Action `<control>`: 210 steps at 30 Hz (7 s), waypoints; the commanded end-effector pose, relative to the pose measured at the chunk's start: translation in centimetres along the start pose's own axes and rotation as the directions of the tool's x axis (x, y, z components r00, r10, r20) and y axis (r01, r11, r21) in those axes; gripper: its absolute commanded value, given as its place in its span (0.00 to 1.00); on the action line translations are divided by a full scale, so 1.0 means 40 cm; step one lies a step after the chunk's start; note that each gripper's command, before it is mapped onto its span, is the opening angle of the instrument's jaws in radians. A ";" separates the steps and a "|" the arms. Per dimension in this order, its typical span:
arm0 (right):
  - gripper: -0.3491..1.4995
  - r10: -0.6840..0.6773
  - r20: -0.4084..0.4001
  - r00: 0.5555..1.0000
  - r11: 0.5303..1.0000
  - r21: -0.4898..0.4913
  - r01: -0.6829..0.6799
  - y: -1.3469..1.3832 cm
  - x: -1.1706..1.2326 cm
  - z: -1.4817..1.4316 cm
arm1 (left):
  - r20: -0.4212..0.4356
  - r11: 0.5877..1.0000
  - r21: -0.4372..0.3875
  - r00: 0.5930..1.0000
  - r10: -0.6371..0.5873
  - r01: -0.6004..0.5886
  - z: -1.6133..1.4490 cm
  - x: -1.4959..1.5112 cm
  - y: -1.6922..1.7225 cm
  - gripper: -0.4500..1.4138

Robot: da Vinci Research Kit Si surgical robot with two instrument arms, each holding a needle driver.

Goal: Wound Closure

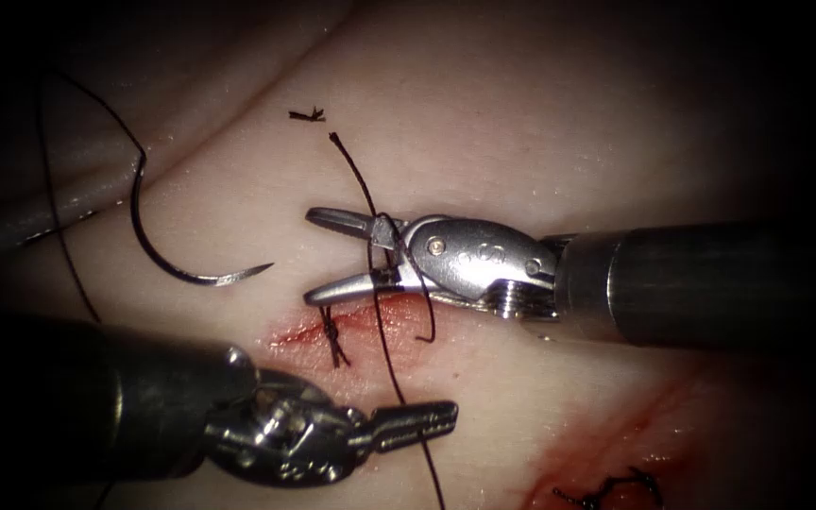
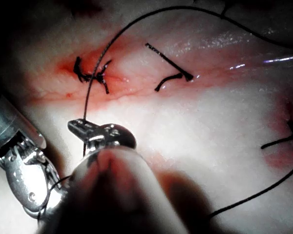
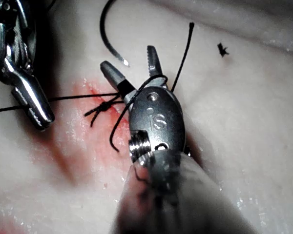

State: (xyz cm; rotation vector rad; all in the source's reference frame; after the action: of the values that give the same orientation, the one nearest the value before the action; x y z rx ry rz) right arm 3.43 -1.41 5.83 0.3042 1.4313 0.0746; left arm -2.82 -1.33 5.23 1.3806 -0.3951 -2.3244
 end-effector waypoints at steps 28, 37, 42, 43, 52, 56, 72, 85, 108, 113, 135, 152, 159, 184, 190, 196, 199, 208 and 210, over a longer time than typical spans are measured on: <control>0.84 -0.007 0.064 0.998 0.993 0.121 0.000 -0.0086 -0.0089 -0.0008 | 0.106 0.995 0.087 0.993 0.045 -0.054 -0.0131 -0.0088 -0.0163 0.00; 0.84 -0.006 0.056 0.998 0.989 0.147 -0.002 -0.0098 -0.0099 -0.0004 | 0.029 0.996 0.084 0.999 0.027 -0.029 -0.0105 -0.0189 -0.0184 0.00; 0.84 -0.001 0.042 0.999 0.982 0.187 -0.007 -0.0108 -0.0099 -0.0011 | -0.005 0.996 0.085 1.000 0.003 -0.002 -0.0097 -0.0256 -0.0188 0.00; 0.84 0.005 0.041 0.999 0.981 0.193 -0.013 -0.0110 -0.0099 -0.0012 | -0.009 0.996 0.084 1.000 -0.002 0.003 -0.0098 -0.0265 -0.0190 0.00; 0.84 0.014 0.050 0.999 0.972 0.232 -0.025 -0.0135 -0.0114 -0.0008 | -0.061 0.992 0.124 0.998 -0.033 0.040 -0.0098 -0.0308 -0.0225 0.00; 0.84 0.019 0.050 0.999 0.967 0.251 -0.030 -0.0149 -0.0119 -0.0002 | -0.068 0.991 0.127 0.997 -0.036 0.044 -0.0085 -0.0320 -0.0229 0.00; 0.73 0.110 -0.110 0.988 0.941 0.333 -0.068 -0.0134 -0.0094 -0.0012 | 0.001 0.992 0.121 1.000 0.019 -0.019 -0.0003 -0.0412 -0.0118 0.00; 0.64 0.195 -0.227 0.954 0.924 0.369 -0.101 -0.0130 -0.0091 -0.0014 | 0.019 0.993 0.112 0.999 0.044 -0.046 0.0019 -0.0432 -0.0070 0.00; 0.64 0.311 -0.431 0.847 0.930 0.323 -0.177 -0.0065 -0.0040 -0.0069 | 0.041 0.990 0.129 0.998 0.056 -0.061 0.0016 -0.0455 0.0040 0.00; 0.64 0.323 -0.457 0.829 0.935 0.291 -0.204 -0.0043 -0.0022 -0.0080 | 0.047 0.990 0.133 0.998 0.047 -0.053 0.0018 -0.0452 0.0053 0.00; 0.66 0.263 -0.453 0.852 0.947 -0.048 -0.318 0.0062 -0.0030 -0.0141 | 0.114 0.987 0.156 0.993 0.020 -0.037 0.0027 -0.0366 0.0118 0.00; 0.63 0.388 -0.403 0.829 0.848 -0.198 -0.492 0.0092 -0.0050 -0.0153 | 0.200 0.982 0.181 0.980 0.014 -0.051 0.0044 -0.0335 0.0208 0.00; 0.62 0.420 -0.409 0.810 0.770 -0.312 -0.556 0.0112 -0.0100 -0.0171 | 0.200 0.984 0.172 0.980 0.009 -0.044 0.0056 -0.0294 0.0218 0.00; 0.54 0.466 -0.221 0.857 0.710 -0.484 -0.511 0.0136 -0.0109 -0.0109 | 0.207 0.987 0.158 0.978 -0.029 -0.004 0.0037 -0.0236 0.0147 0.00; 0.54 0.466 -0.192 0.864 0.708 -0.505 -0.494 0.0152 -0.0114 -0.0073 | 0.204 0.988 0.155 0.978 -0.033 0.001 0.0033 -0.0238 0.0133 0.00; 0.54 0.459 -0.158 0.874 0.716 -0.517 -0.469 0.0159 -0.0114 -0.0063 | 0.201 0.987 0.158 0.979 -0.039 0.006 0.0030 -0.0240 0.0116 0.00; 0.51 0.461 -0.153 0.874 0.708 -0.530 -0.466 0.0164 -0.0115 -0.0064 | 0.201 0.987 0.158 0.979 -0.038 0.006 0.0031 -0.0243 0.0116 0.00; 0.00 0.448 -0.076 0.891 0.734 -0.537 -0.415 0.0148 -0.0116 -0.0055 | 0.197 0.987 0.160 0.979 -0.049 0.018 0.0030 -0.0252 0.0112 0.00; 0.00 0.444 -0.074 0.893 0.758 -0.501 -0.419 0.0129 -0.0113 -0.0050 | 0.195 0.987 0.160 0.979 -0.055 0.023 0.0028 -0.0256 0.0111 0.00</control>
State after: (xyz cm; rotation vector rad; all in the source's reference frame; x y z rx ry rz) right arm 3.16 -0.95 6.33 0.1907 1.2146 0.8036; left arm -2.34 -1.17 6.21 1.2373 -0.6290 -2.5224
